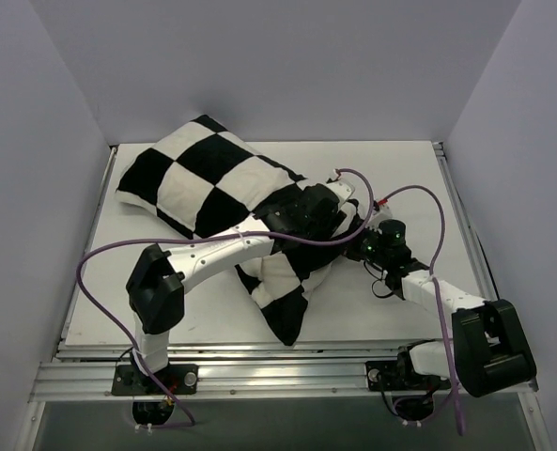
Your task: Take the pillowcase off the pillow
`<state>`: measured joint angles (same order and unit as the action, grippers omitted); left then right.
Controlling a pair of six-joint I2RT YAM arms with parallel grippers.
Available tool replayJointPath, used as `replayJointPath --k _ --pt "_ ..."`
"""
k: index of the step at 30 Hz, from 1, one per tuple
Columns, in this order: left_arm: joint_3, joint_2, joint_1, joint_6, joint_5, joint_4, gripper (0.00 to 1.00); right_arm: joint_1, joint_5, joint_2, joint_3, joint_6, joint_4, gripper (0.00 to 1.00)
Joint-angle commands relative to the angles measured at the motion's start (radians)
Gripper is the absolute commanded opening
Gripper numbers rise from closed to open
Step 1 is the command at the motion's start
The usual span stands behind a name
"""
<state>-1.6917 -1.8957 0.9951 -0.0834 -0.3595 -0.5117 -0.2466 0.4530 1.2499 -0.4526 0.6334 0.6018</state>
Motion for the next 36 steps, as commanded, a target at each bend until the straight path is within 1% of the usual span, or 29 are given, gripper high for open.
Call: replayJointPath --k 1,5,10,13,14,15,17,20,22,24,25,27,28,29,32,36 --pt "-0.074 -0.006 0.0 0.048 -0.041 0.009 0.72 0.009 -0.066 -0.014 0.046 0.037 -0.01 0.0" --pt "-0.085 -0.057 0.0 0.073 -0.059 0.022 0.76 0.007 -0.073 -0.007 0.1 0.06 0.012 0.0" --pt "-0.103 -0.106 0.0 0.082 -0.067 0.044 0.8 -0.003 -0.082 -0.01 0.107 0.066 0.013 0.0" --pt "-0.118 -0.134 0.002 0.082 -0.047 0.041 0.86 -0.01 -0.086 -0.01 0.103 0.068 0.013 0.0" --pt "-0.118 -0.14 0.002 0.08 -0.029 0.039 0.9 -0.014 -0.089 -0.009 0.101 0.066 0.012 0.0" --pt "-0.118 -0.141 0.004 0.076 -0.019 0.042 0.93 -0.016 -0.092 -0.007 0.098 0.066 0.012 0.0" --pt "-0.108 -0.147 0.005 0.074 -0.019 0.053 0.96 -0.019 -0.094 -0.004 0.098 0.065 0.012 0.0" --pt "-0.103 -0.173 0.005 0.065 -0.035 0.047 0.96 -0.031 -0.1 -0.004 0.094 0.066 0.013 0.0" --pt "-0.099 -0.192 0.005 0.05 -0.045 0.041 0.94 -0.04 -0.106 -0.004 0.088 0.068 0.01 0.0" --pt "-0.082 -0.213 0.004 0.021 -0.071 0.035 0.86 -0.043 -0.114 -0.004 0.083 0.066 0.001 0.0" --pt "-0.074 -0.218 0.004 0.008 -0.087 0.038 0.73 -0.046 -0.119 -0.007 0.081 0.063 -0.005 0.0" --pt "-0.043 -0.214 -0.003 -0.019 -0.11 0.053 0.58 -0.048 -0.129 -0.015 0.075 0.063 -0.02 0.0" --pt "-0.036 -0.209 -0.007 -0.029 -0.116 0.058 0.41 -0.048 -0.131 -0.018 0.075 0.061 -0.025 0.0" --pt "-0.03 -0.197 -0.01 -0.038 -0.114 0.059 0.33 -0.048 -0.131 -0.026 0.072 0.061 -0.028 0.0" --pt "-0.002 -0.158 -0.023 -0.058 -0.11 0.067 0.03 -0.049 -0.143 -0.041 0.061 0.054 -0.051 0.0" --pt "0.058 -0.073 -0.023 -0.076 -0.105 0.076 0.02 -0.046 -0.204 -0.067 0.002 0.025 -0.153 0.0"
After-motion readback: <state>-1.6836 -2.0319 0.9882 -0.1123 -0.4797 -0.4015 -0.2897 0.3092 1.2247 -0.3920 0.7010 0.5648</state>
